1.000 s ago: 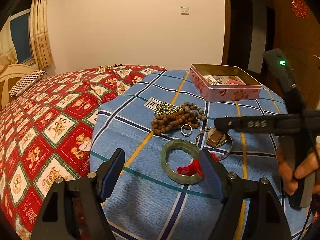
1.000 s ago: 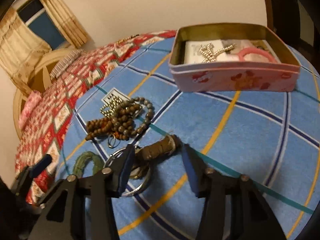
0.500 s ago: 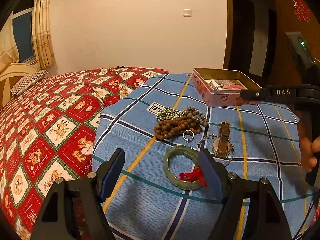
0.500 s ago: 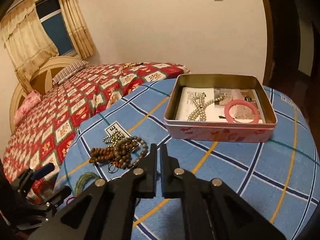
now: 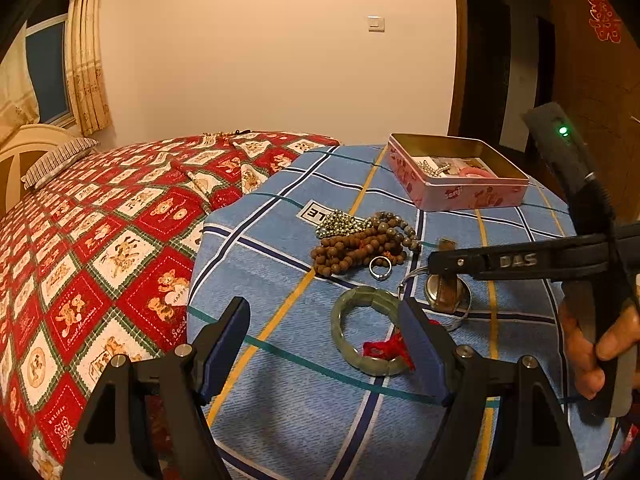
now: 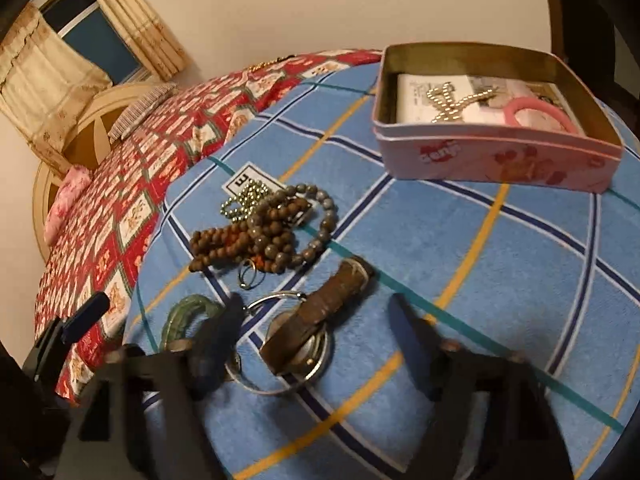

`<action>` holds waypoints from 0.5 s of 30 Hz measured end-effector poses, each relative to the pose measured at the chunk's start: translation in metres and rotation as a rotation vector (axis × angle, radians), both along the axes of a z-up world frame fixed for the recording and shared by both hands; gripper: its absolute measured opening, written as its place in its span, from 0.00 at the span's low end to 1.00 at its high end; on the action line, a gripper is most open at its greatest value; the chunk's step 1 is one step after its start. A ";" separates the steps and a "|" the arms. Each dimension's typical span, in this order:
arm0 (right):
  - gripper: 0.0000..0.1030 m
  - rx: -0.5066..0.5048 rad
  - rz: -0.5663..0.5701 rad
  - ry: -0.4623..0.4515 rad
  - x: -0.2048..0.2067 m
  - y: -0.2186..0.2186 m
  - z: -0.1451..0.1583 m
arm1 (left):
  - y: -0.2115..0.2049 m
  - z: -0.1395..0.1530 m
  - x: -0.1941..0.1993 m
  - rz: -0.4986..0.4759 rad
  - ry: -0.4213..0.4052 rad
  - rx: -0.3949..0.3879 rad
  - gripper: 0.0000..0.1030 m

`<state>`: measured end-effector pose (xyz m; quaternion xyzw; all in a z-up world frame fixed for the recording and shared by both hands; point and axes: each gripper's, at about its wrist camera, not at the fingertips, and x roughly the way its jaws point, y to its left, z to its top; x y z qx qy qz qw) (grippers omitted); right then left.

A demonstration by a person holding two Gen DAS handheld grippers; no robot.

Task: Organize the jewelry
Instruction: 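Grasp the brown leather keychain with the right gripper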

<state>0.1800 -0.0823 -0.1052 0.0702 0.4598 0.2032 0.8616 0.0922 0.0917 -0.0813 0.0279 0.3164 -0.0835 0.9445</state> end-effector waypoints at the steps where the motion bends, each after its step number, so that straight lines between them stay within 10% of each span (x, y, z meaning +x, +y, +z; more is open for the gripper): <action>1: 0.36 -0.030 -0.003 -0.008 0.002 0.001 -0.001 | 0.000 0.000 0.001 0.001 0.002 0.000 0.74; 7: 0.19 0.040 0.022 0.023 0.007 -0.008 0.004 | 0.001 0.000 0.001 0.004 -0.004 0.002 0.74; 15: 0.19 -0.067 -0.054 -0.217 -0.003 -0.037 0.051 | -0.004 0.000 0.004 -0.010 0.003 -0.021 0.74</action>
